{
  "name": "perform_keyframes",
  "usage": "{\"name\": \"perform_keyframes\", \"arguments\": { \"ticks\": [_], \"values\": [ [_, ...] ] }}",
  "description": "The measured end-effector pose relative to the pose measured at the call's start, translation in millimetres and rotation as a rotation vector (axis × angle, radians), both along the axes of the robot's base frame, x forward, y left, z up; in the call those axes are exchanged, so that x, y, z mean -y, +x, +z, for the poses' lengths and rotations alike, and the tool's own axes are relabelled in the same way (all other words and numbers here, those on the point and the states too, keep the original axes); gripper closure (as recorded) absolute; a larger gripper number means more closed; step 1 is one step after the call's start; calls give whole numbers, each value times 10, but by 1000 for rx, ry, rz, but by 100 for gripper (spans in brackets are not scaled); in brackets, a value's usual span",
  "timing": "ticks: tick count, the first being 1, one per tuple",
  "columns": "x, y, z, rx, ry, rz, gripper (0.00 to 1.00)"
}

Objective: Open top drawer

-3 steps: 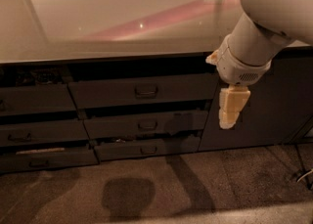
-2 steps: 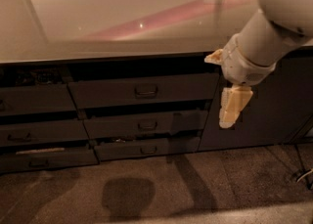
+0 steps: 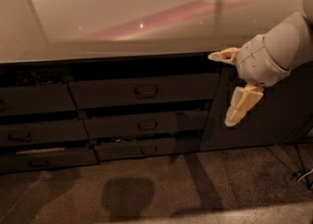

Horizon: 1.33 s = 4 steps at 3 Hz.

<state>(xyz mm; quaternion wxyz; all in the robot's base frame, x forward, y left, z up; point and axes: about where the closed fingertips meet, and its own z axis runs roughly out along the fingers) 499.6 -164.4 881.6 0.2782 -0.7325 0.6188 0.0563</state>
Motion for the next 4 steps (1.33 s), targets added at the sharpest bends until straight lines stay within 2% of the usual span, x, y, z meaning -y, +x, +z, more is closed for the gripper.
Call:
{"name": "perform_keyframes", "arguments": {
  "ticks": [1, 2, 3, 4],
  "values": [
    [5, 5, 0, 0, 4, -1, 0],
    [146, 322, -226, -63, 43, -33, 0],
    [274, 815, -511, -143, 103, -46, 0],
    [380, 1215, -667, -183, 134, -59, 0]
  ]
}}
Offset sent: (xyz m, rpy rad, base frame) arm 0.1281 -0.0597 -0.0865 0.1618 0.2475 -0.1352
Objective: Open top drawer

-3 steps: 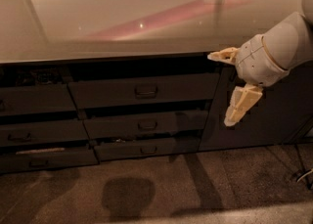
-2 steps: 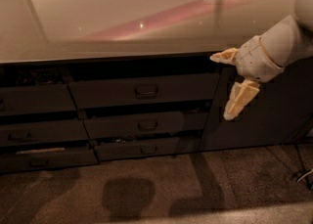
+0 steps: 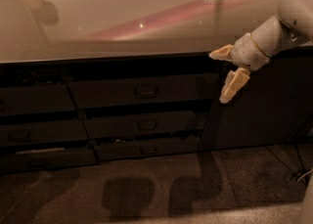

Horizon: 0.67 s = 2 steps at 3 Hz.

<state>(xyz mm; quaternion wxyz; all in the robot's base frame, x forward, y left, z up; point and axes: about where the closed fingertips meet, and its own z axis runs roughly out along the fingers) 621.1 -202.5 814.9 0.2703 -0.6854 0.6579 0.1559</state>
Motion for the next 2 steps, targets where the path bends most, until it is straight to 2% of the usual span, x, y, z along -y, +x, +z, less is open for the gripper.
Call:
{"name": "perform_keyframes", "arguments": {
  "ticks": [1, 2],
  "values": [
    [0, 0, 0, 0, 0, 0, 0],
    [-99, 9, -47, 15, -80, 0, 0]
  ]
}}
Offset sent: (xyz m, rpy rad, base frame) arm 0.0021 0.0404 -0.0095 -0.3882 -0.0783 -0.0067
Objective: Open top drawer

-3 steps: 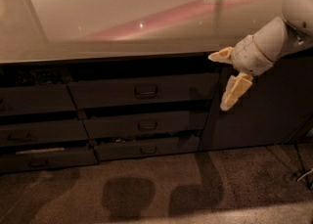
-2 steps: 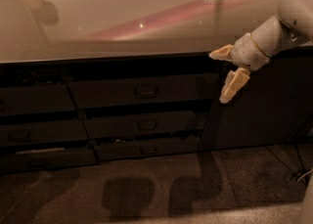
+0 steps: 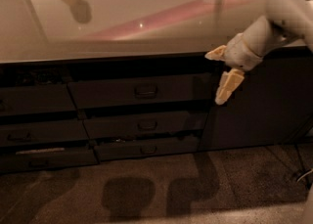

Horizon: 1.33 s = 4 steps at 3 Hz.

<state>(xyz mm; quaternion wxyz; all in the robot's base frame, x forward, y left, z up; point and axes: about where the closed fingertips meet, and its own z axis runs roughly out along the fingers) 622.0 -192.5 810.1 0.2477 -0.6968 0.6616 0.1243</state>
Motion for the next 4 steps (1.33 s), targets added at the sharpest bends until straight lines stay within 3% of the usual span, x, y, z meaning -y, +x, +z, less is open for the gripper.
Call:
{"name": "perform_keyframes", "arguments": {
  "ticks": [1, 2, 3, 4],
  "values": [
    [-299, -6, -74, 44, -179, 17, 0],
    [-232, -33, -190, 40, -246, 25, 0],
    [-232, -33, -190, 40, -246, 25, 0],
    [-175, 153, -342, 41, -278, 50, 0]
  ]
}}
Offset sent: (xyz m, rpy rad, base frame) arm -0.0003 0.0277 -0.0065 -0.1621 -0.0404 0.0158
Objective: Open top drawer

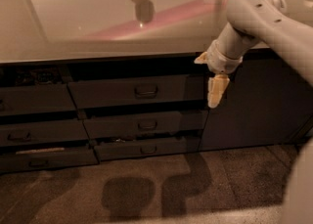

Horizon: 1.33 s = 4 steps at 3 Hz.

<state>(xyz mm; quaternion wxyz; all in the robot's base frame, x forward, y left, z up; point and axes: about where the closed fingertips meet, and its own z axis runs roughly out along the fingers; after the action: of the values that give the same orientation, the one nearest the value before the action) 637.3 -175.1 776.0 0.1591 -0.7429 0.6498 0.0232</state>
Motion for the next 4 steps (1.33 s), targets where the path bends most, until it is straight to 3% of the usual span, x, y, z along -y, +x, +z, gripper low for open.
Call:
{"name": "perform_keyframes", "arguments": {
  "ticks": [1, 2, 3, 4],
  "values": [
    [53, 412, -263, -7, -54, 48, 0],
    [53, 417, -264, -6, -54, 48, 0],
    [26, 371, -302, 33, -121, 57, 0],
    [4, 316, -129, 188, -225, 52, 0]
  ]
}}
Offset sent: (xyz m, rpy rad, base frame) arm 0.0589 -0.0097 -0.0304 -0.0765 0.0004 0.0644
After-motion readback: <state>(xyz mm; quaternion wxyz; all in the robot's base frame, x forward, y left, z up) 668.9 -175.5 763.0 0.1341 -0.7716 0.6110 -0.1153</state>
